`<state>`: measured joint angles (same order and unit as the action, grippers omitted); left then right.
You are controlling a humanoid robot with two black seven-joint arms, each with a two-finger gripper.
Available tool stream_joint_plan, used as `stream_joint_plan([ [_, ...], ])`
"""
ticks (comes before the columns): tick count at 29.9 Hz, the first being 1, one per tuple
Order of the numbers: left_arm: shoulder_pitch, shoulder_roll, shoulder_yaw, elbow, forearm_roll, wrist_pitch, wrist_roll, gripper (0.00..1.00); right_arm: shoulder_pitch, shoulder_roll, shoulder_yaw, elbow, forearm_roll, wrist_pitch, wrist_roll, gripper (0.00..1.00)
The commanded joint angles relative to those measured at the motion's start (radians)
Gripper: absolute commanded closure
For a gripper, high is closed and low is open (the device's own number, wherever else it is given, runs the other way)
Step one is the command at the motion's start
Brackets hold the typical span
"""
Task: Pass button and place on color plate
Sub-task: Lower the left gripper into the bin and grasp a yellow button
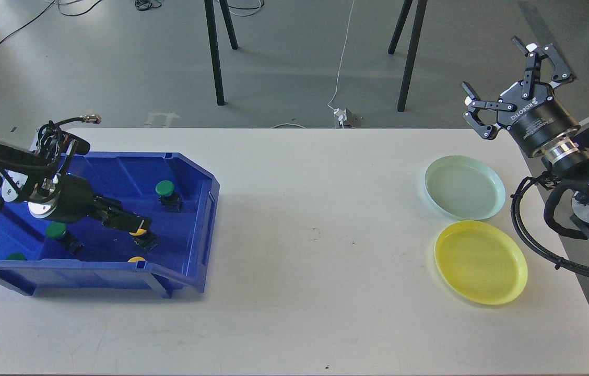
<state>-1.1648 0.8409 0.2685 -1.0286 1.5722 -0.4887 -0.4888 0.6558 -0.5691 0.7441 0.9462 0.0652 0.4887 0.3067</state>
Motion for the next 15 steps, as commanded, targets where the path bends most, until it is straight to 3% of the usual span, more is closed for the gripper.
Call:
stream_joint_plan([
  [1, -0.001, -0.009, 0.0, 0.013, 0.0, 0.0, 0.0, 0.03, -0.01, 0.0, 0.008, 0.0, 0.001, 0.0, 0.0, 0.0],
  [15, 0.04, -0.083, -0.002, 0.068, 0.0, 0.0, 0.0, 0.03, -0.012, -0.002, 0.012, 0.0, -0.002, 0.0, 0.0, 0.01],
])
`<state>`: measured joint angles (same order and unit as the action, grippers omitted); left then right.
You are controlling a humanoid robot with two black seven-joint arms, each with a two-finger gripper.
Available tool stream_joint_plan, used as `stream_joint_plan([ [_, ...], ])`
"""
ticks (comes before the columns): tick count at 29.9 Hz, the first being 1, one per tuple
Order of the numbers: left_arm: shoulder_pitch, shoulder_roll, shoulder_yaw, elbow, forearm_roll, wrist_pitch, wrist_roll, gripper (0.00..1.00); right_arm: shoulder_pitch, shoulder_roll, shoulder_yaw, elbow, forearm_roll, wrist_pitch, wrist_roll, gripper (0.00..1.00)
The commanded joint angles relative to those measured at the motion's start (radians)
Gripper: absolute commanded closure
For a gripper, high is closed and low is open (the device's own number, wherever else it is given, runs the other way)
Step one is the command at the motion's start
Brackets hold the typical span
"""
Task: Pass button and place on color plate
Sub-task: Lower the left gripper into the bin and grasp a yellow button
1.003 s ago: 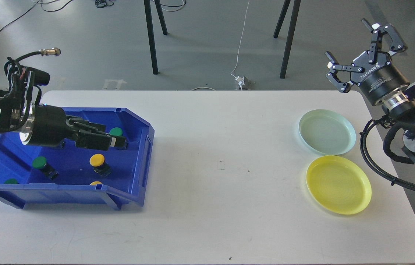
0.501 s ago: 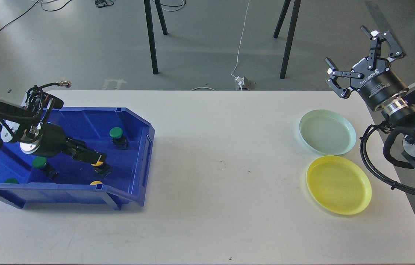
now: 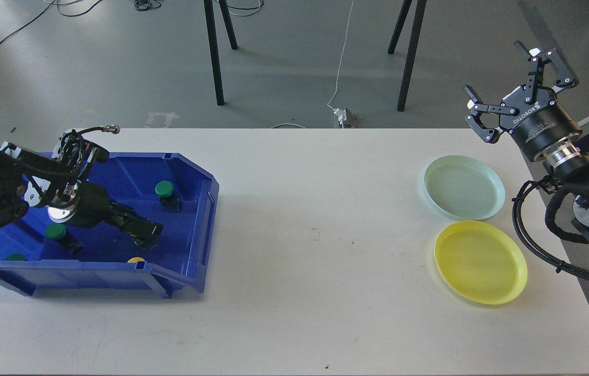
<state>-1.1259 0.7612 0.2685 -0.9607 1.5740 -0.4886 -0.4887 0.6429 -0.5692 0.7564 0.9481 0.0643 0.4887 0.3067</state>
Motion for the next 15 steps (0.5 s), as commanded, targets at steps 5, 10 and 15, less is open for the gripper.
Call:
stream_joint_plan([
  [5, 0.003, -0.005, -0.003, 0.0, -0.002, 0.0, 0.0, 0.03, 0.0, -0.003, 0.0, 0.0, 0.002, 0.0, 0.0, 0.01],
  [10, 0.015, -0.009, -0.003, 0.01, -0.002, 0.0, 0.0, 0.06, -0.009, -0.005, 0.0, 0.0, 0.002, 0.0, 0.0, 0.0],
  [15, 0.021, -0.011, -0.002, 0.043, 0.0, 0.0, 0.0, 0.07, -0.016, -0.008, 0.006, 0.001, 0.002, 0.0, 0.0, 0.01],
])
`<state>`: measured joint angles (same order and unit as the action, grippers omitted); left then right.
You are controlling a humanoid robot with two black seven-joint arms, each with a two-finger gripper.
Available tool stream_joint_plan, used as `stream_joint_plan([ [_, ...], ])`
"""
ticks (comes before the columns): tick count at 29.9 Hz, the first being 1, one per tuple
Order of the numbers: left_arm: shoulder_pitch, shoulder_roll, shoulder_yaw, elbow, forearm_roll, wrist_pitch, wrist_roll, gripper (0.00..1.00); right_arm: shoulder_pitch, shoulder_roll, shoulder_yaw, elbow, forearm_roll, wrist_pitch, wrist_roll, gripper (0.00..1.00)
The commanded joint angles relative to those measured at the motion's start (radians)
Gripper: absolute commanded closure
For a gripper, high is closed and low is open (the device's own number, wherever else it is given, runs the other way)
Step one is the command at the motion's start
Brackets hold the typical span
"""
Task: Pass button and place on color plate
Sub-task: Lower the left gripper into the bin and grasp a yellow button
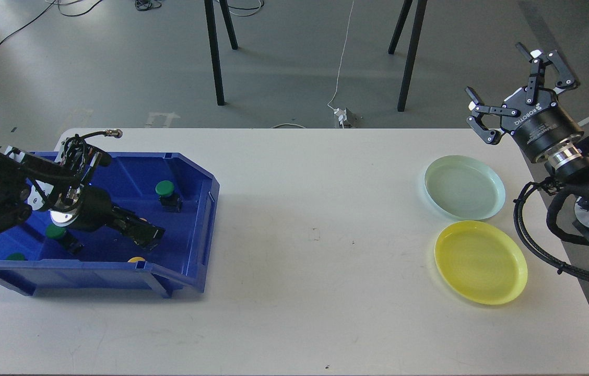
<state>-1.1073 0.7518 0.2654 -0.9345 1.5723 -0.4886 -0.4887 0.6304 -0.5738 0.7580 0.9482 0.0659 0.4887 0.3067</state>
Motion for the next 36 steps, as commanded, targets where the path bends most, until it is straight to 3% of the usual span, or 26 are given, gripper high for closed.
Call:
stream_joint_plan([
  [1, 0.003, -0.002, 0.0, 0.02, 0.002, 0.0, 0.0, 0.07, -0.004, -0.006, 0.006, 0.001, 0.0, 0.0, 0.0, 0.01],
  [12, 0.024, -0.051, 0.0, 0.077, 0.0, 0.0, 0.0, 0.07, -0.015, -0.008, 0.014, 0.001, 0.0, 0.0, 0.0, 0.01],
  [22, 0.026, -0.055, 0.001, 0.078, 0.0, 0.0, 0.0, 0.15, -0.023, -0.008, 0.018, 0.001, 0.0, 0.0, 0.0, 0.01],
  [33, 0.027, -0.055, 0.001, 0.078, 0.0, 0.002, 0.0, 0.27, -0.031, -0.008, 0.026, 0.001, 0.0, 0.0, 0.0, 0.01],
  [36, 0.034, -0.055, 0.001, 0.078, 0.002, 0.013, 0.0, 0.37, -0.037, -0.008, 0.026, 0.003, 0.0, 0.0, 0.0, 0.01],
])
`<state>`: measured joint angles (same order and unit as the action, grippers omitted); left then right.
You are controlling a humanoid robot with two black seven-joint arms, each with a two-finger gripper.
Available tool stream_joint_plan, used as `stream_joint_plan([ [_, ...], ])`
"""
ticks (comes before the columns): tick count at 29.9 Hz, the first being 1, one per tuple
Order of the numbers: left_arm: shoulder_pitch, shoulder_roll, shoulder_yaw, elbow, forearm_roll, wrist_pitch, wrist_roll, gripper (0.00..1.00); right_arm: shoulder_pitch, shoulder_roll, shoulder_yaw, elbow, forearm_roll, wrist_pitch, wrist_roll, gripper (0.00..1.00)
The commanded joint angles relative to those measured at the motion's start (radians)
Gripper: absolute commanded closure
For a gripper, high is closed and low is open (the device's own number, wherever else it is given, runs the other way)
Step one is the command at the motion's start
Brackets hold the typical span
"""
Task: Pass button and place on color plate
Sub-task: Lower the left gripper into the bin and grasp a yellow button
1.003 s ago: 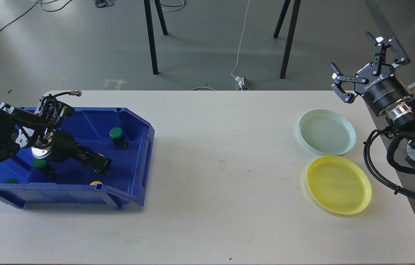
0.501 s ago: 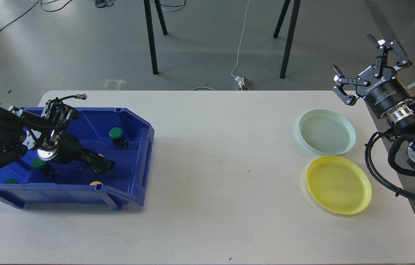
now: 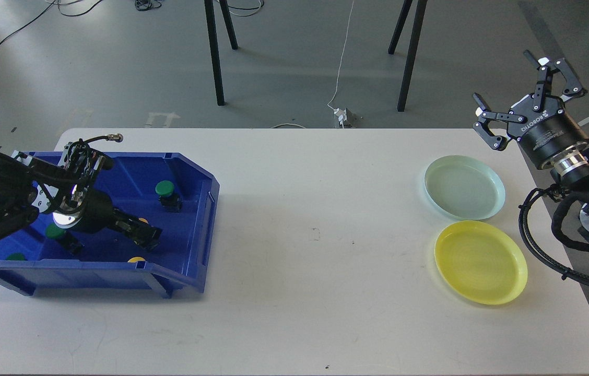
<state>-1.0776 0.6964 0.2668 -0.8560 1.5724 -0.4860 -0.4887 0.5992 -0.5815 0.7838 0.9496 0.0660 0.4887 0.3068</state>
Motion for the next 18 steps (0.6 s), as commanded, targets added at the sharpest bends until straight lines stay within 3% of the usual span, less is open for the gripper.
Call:
stream_joint_plan([
  [1, 0.005, 0.0, 0.0, 0.002, 0.002, 0.021, 0.0, 0.41, -0.006, 0.0, 0.0, 0.001, 0.0, 0.0, 0.0, 0.0],
  [8, 0.035, 0.0, 0.0, 0.017, 0.001, 0.058, 0.0, 0.56, -0.012, -0.001, 0.0, 0.008, 0.0, 0.0, 0.0, 0.01],
  [12, 0.036, 0.002, 0.002, 0.017, 0.002, 0.058, 0.0, 0.75, -0.016, -0.001, 0.0, 0.009, 0.0, 0.0, 0.0, 0.01],
  [18, 0.031, 0.002, 0.0, 0.017, 0.0, 0.058, 0.0, 0.89, -0.021, -0.001, 0.0, 0.017, 0.0, 0.0, 0.0, 0.0],
])
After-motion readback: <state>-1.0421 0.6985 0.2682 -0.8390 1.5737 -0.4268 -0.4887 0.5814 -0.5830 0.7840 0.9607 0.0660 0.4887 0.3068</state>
